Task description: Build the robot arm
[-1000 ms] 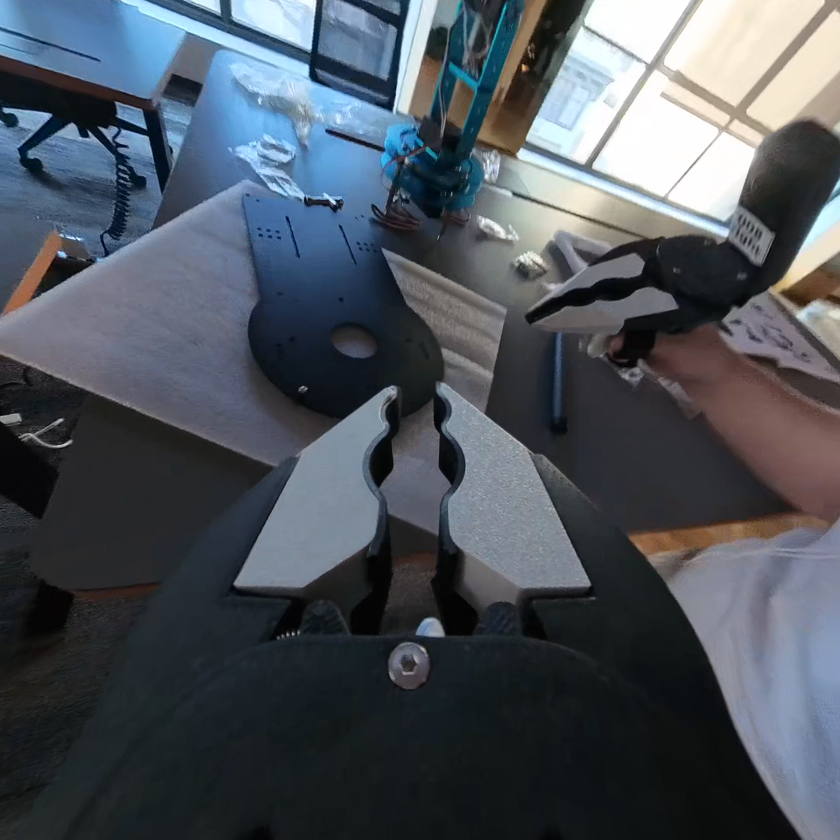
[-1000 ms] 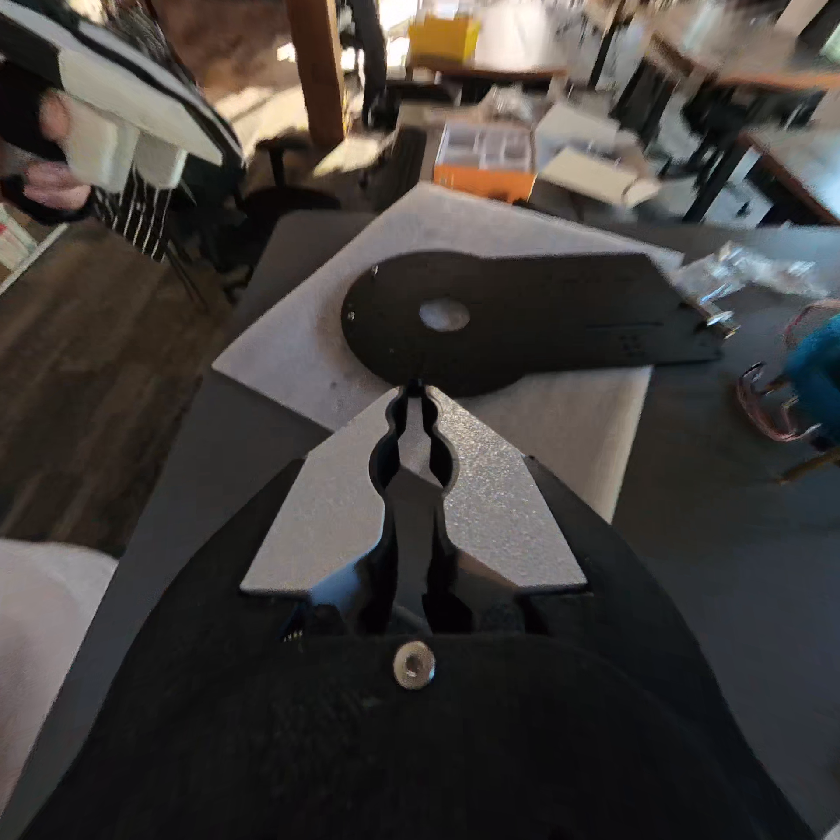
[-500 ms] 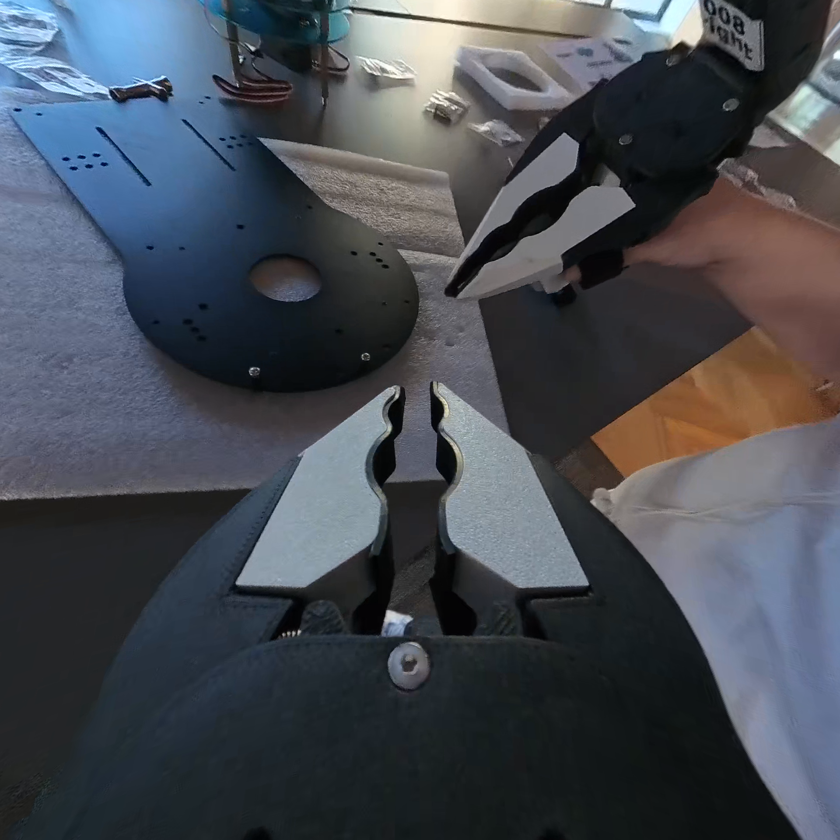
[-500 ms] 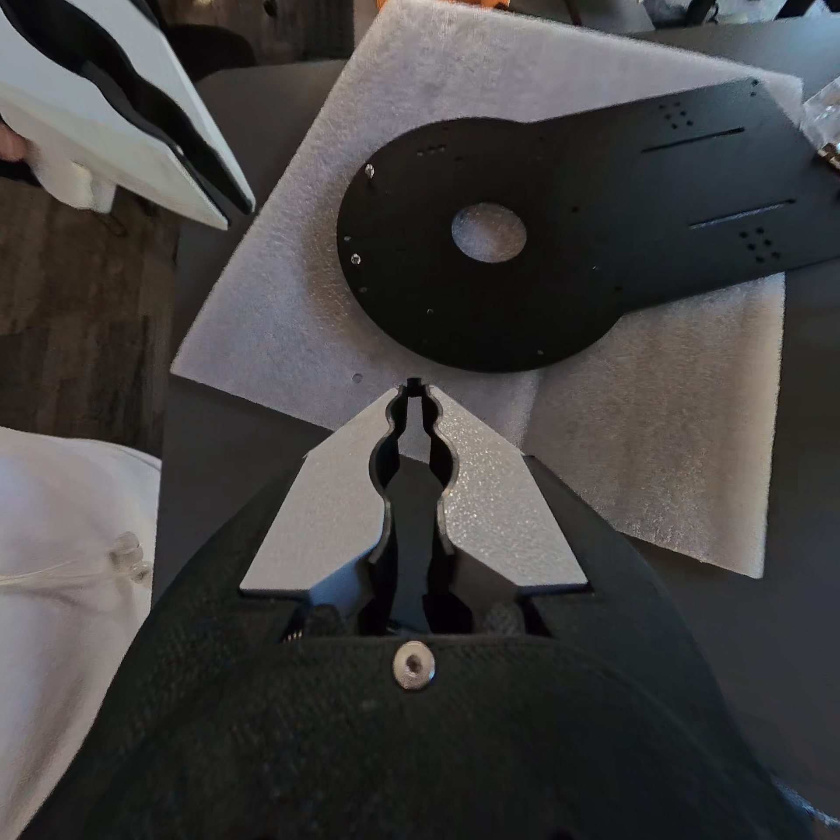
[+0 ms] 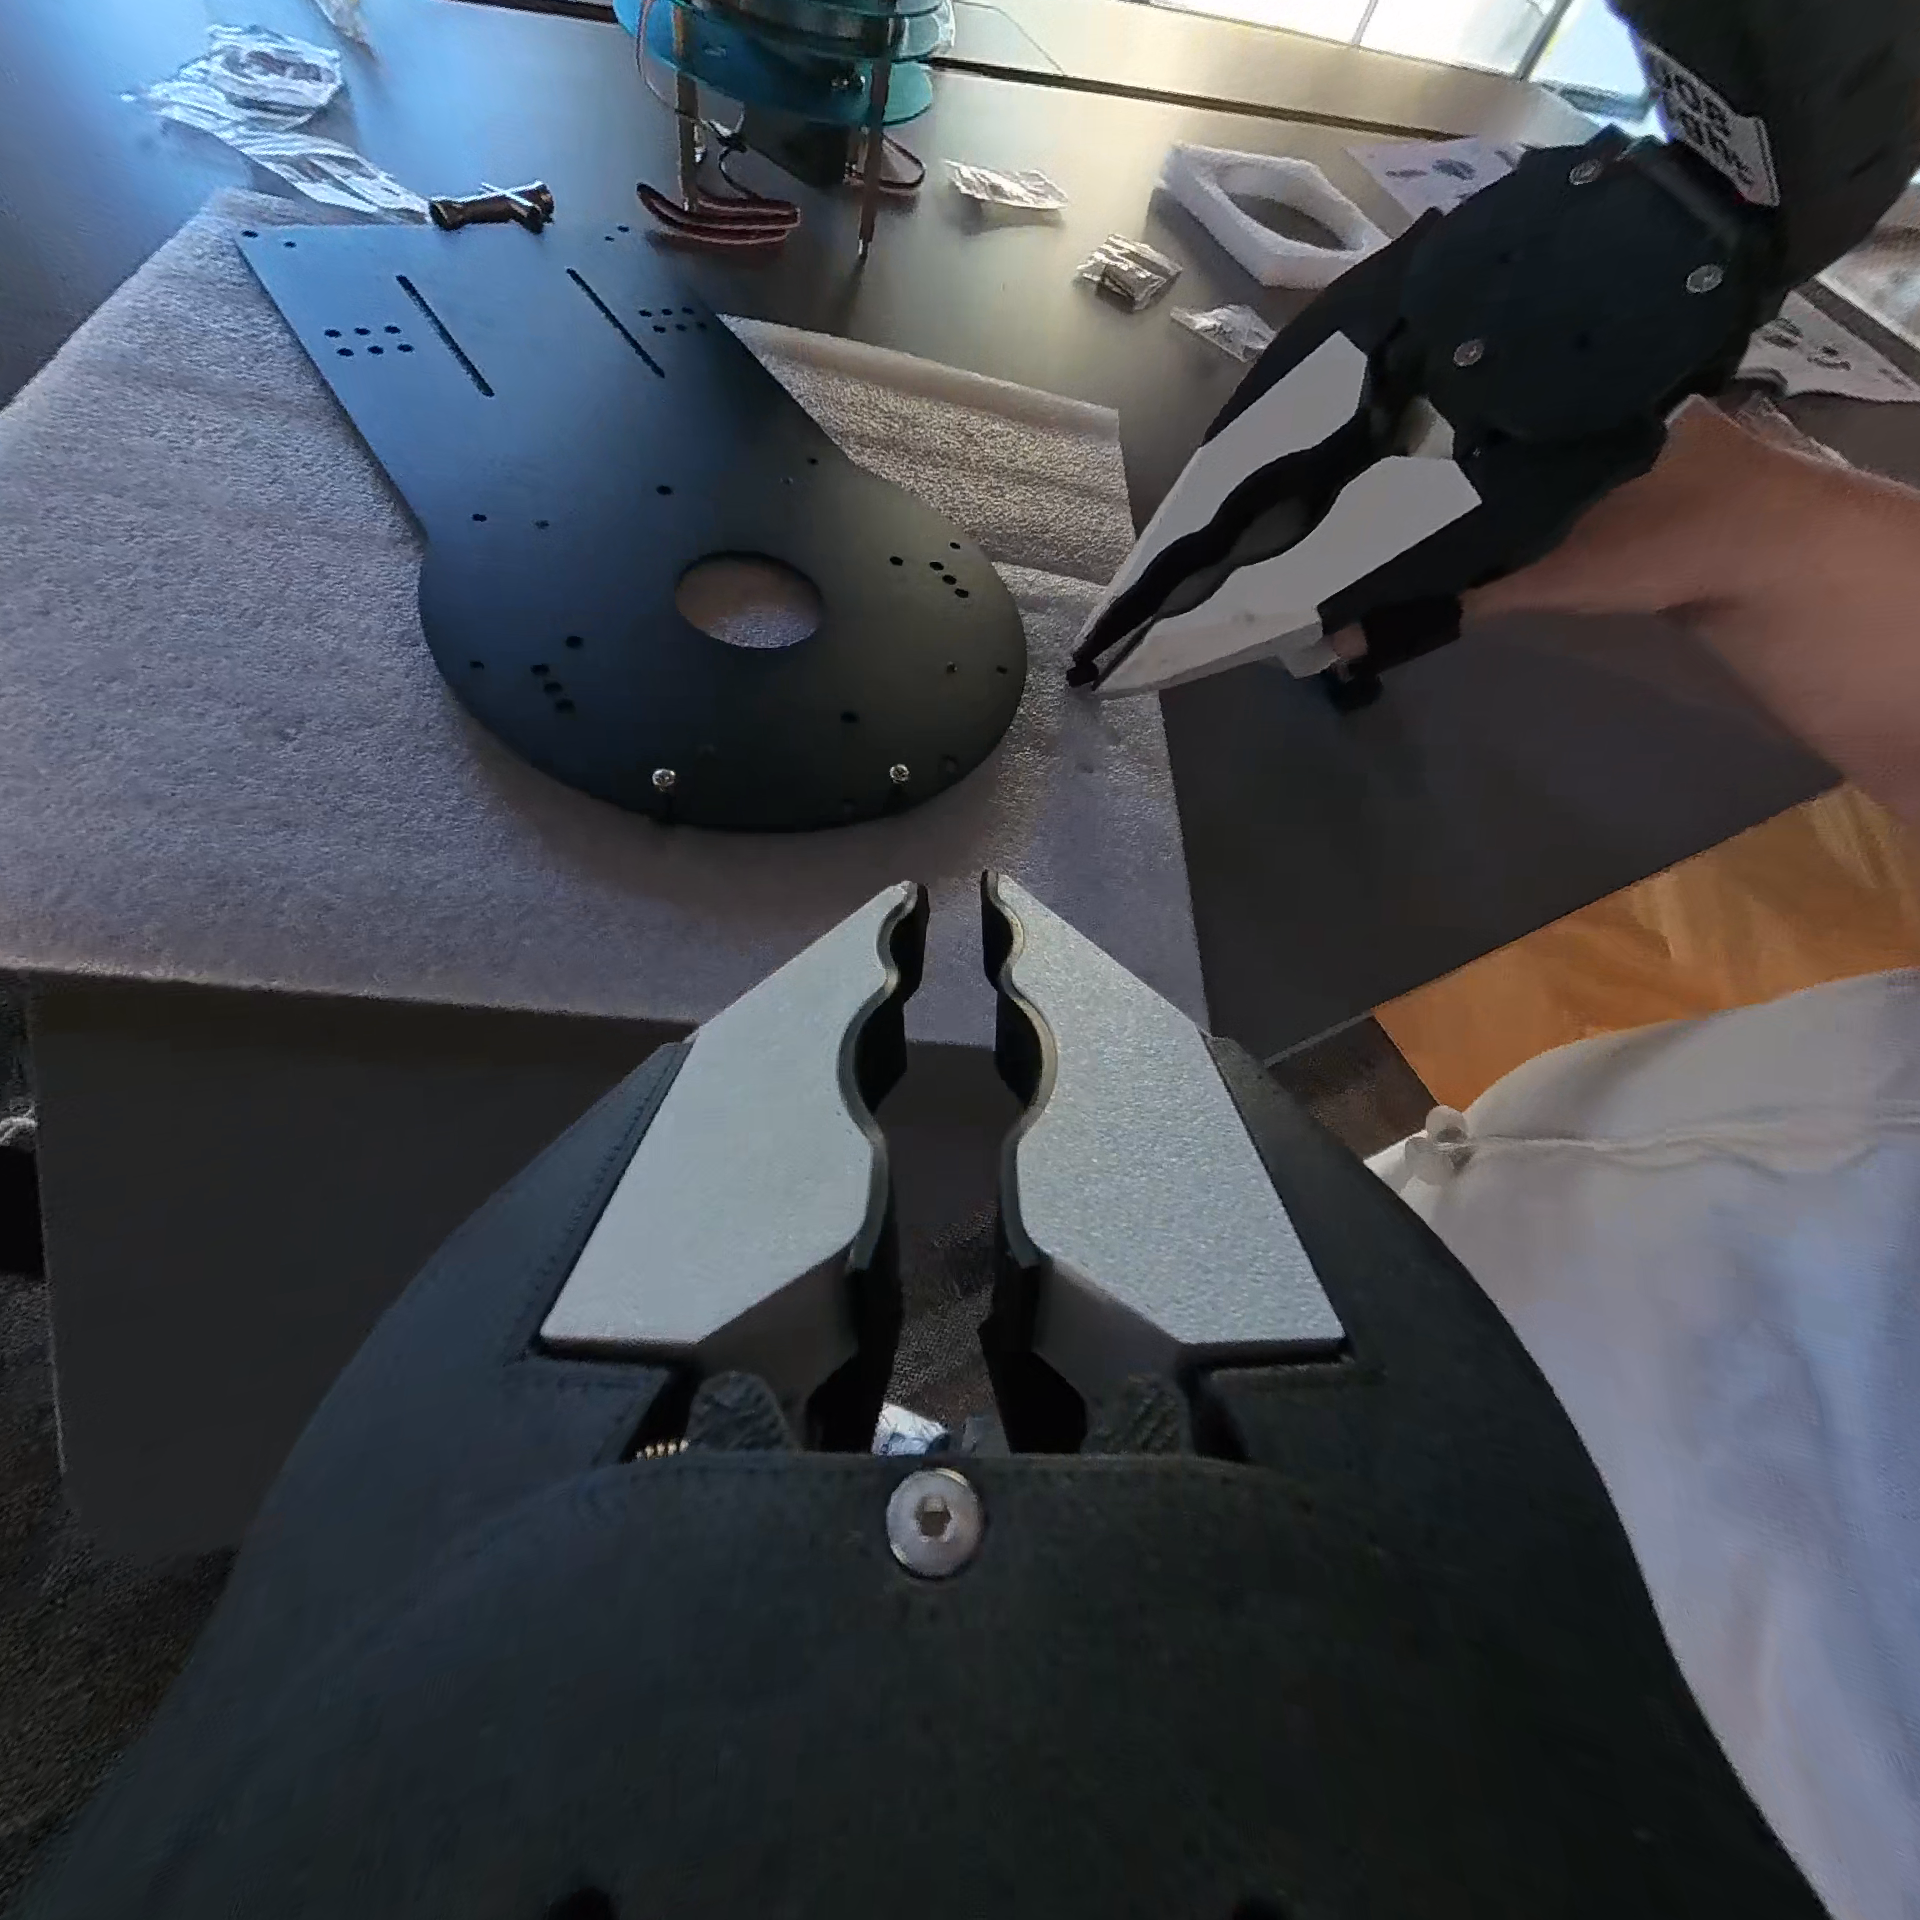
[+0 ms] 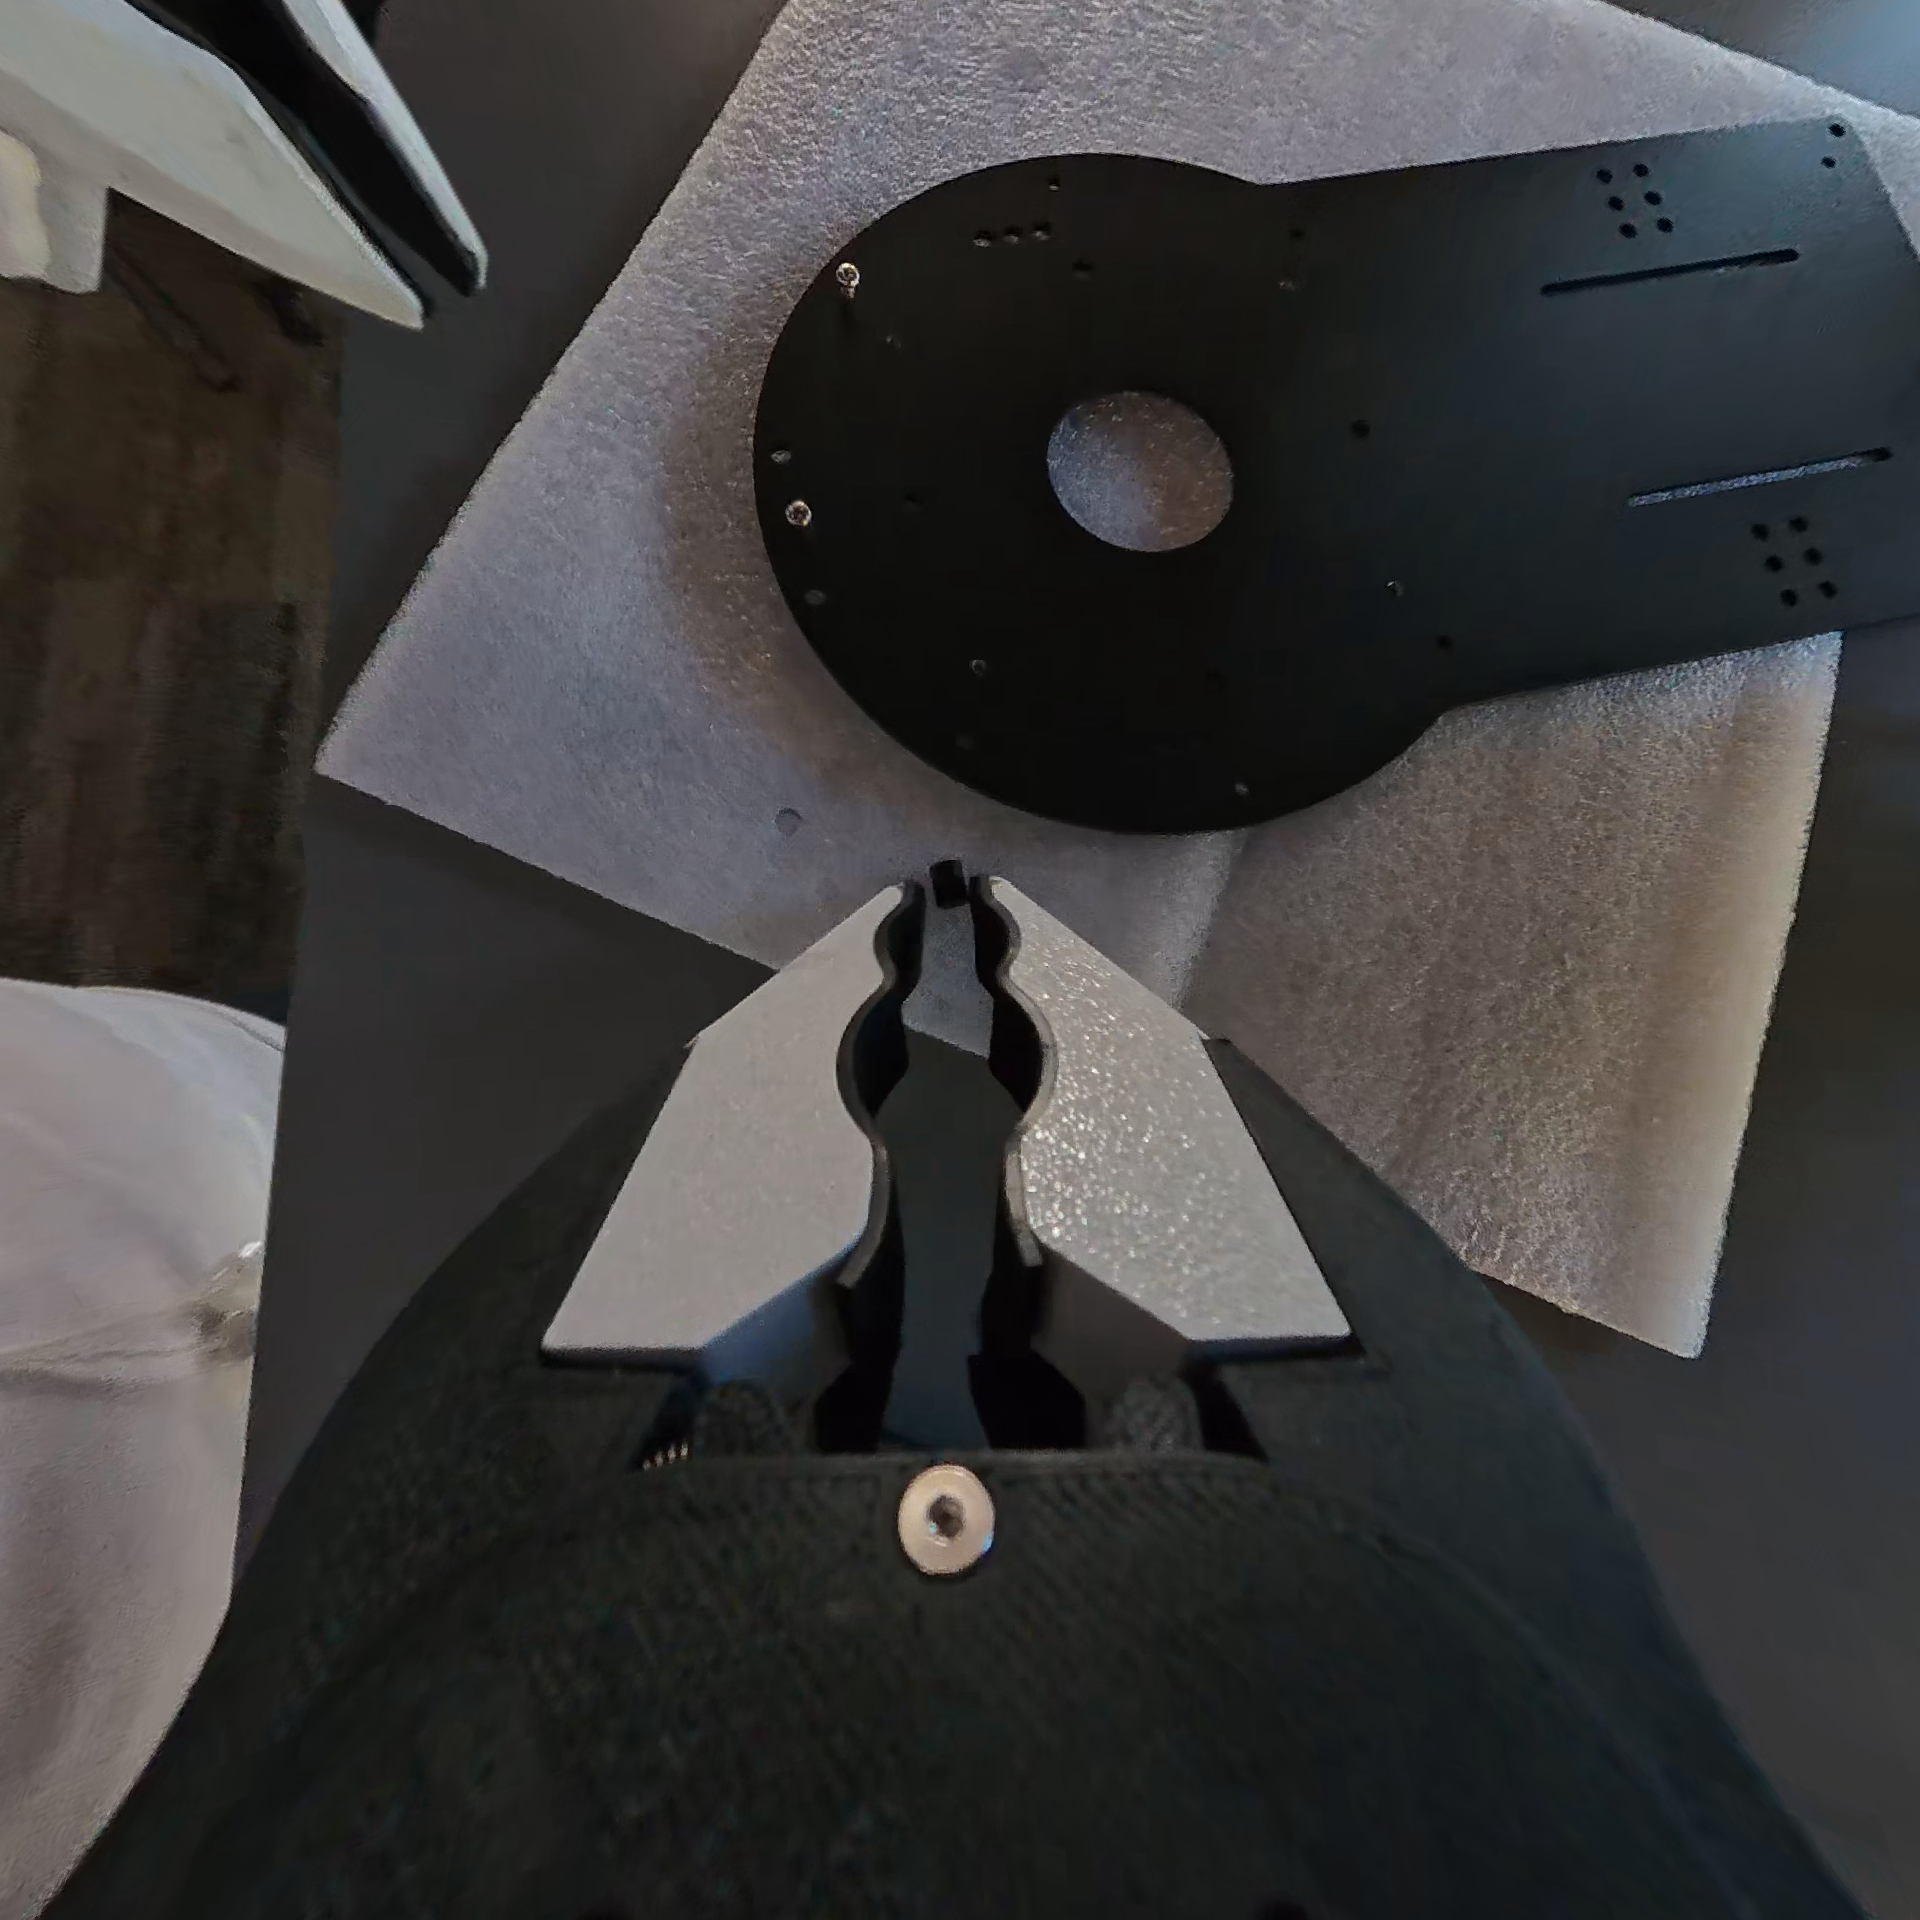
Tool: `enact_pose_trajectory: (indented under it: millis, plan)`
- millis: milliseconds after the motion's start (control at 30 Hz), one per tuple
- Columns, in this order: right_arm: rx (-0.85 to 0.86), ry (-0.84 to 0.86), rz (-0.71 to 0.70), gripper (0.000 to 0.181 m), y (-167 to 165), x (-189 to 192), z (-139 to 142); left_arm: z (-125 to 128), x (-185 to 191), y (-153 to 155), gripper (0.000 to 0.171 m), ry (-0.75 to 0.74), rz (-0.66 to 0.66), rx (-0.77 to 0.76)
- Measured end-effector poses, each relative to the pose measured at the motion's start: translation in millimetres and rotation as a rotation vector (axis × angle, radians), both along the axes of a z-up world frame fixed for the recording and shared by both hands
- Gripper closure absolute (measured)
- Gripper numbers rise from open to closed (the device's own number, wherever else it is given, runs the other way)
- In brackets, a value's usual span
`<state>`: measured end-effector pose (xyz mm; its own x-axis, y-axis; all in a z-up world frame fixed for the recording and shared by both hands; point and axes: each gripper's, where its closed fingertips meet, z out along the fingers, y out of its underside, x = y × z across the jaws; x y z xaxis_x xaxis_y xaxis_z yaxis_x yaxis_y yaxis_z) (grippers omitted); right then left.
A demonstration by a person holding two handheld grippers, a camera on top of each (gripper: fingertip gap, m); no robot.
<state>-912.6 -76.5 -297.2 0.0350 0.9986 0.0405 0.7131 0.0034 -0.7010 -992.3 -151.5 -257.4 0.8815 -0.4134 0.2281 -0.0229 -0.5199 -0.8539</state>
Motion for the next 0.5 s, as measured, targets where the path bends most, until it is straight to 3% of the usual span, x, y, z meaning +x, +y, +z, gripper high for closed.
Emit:
enact_pose_trajectory:
  millis: [500]
  plan:
    - [-0.045,0.032,0.038,0.17,3,7,-1,7,-20,-13,0.163,0.006,0.077,0.015]
